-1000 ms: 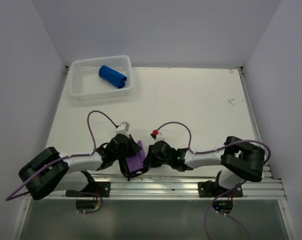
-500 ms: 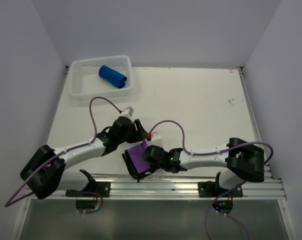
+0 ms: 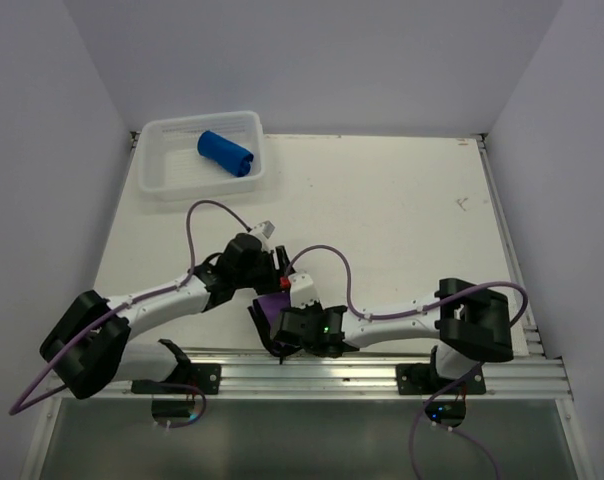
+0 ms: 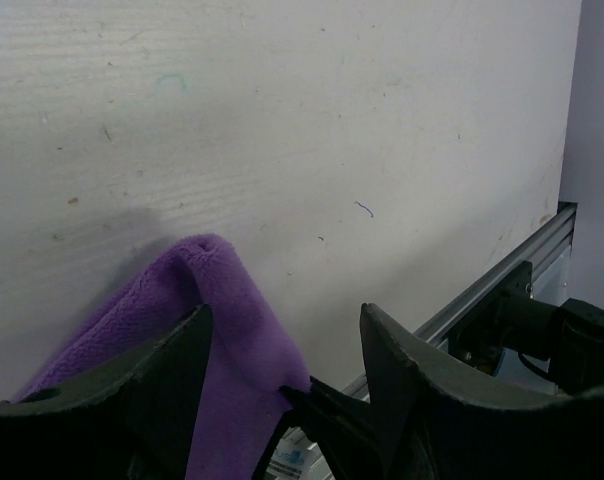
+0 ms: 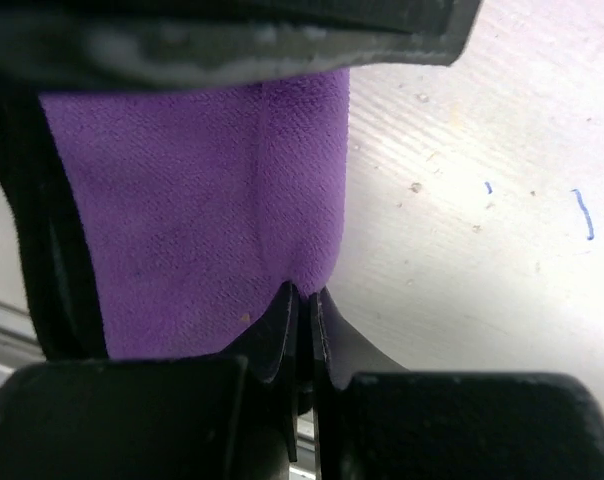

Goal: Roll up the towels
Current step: Roll the towel

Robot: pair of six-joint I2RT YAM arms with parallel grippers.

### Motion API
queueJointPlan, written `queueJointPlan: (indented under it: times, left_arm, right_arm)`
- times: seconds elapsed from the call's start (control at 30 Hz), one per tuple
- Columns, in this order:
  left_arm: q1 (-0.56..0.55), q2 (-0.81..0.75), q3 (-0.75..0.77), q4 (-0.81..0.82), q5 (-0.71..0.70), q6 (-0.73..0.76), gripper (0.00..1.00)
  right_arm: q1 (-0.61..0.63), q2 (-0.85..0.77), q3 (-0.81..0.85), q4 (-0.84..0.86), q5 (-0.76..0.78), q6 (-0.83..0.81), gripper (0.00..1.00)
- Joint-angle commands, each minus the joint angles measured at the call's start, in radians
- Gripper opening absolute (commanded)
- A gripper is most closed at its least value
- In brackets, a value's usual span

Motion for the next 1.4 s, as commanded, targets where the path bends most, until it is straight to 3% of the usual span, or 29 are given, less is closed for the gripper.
queueJointPlan:
  times: [0.0, 0.23, 0.4, 0.63, 0.93, 1.17, 1.23, 1.33, 1.37]
  left_arm:
    - [-0.007, 0.031, 0.021, 0.046, 0.055, -0.017, 0.65]
    - [-0.053, 0.086, 0.107, -0.149, -0.017, 0.053, 0.64]
    - [-0.053, 0.019, 0.064, -0.117, -0.028, 0.007, 0.62]
    - [-0.056, 0.060, 0.066, -0.132, -0.025, 0.018, 0.57]
    - [-0.062, 0.100, 0.043, -0.146, -0.052, 0.044, 0.45]
    - [-0.065, 0.103, 0.017, -0.172, -0.092, 0.066, 0.24]
    - [-0.065, 0.105, -0.002, -0.158, -0.094, 0.064, 0.22]
    - [-0.065, 0.106, -0.019, -0.127, -0.092, 0.056, 0.24]
    - [-0.065, 0.103, -0.022, -0.117, -0.092, 0.056, 0.31]
  right_arm:
    - [0.031, 0.047, 0.087, -0.078, 0.112, -0.013, 0.00]
    - [0.052, 0.077, 0.123, -0.129, 0.149, 0.003, 0.00]
    - [0.058, 0.078, 0.107, -0.116, 0.161, 0.014, 0.00]
    - [0.080, 0.072, 0.109, -0.122, 0.206, 0.023, 0.00]
    - [0.110, 0.103, 0.150, -0.164, 0.247, 0.023, 0.00]
    - [0.133, 0.136, 0.211, -0.239, 0.292, 0.044, 0.00]
    - [0.147, 0.167, 0.236, -0.288, 0.318, 0.049, 0.00]
    - [0.159, 0.213, 0.284, -0.346, 0.338, 0.060, 0.00]
    - [0.161, 0.219, 0.300, -0.356, 0.338, 0.058, 0.00]
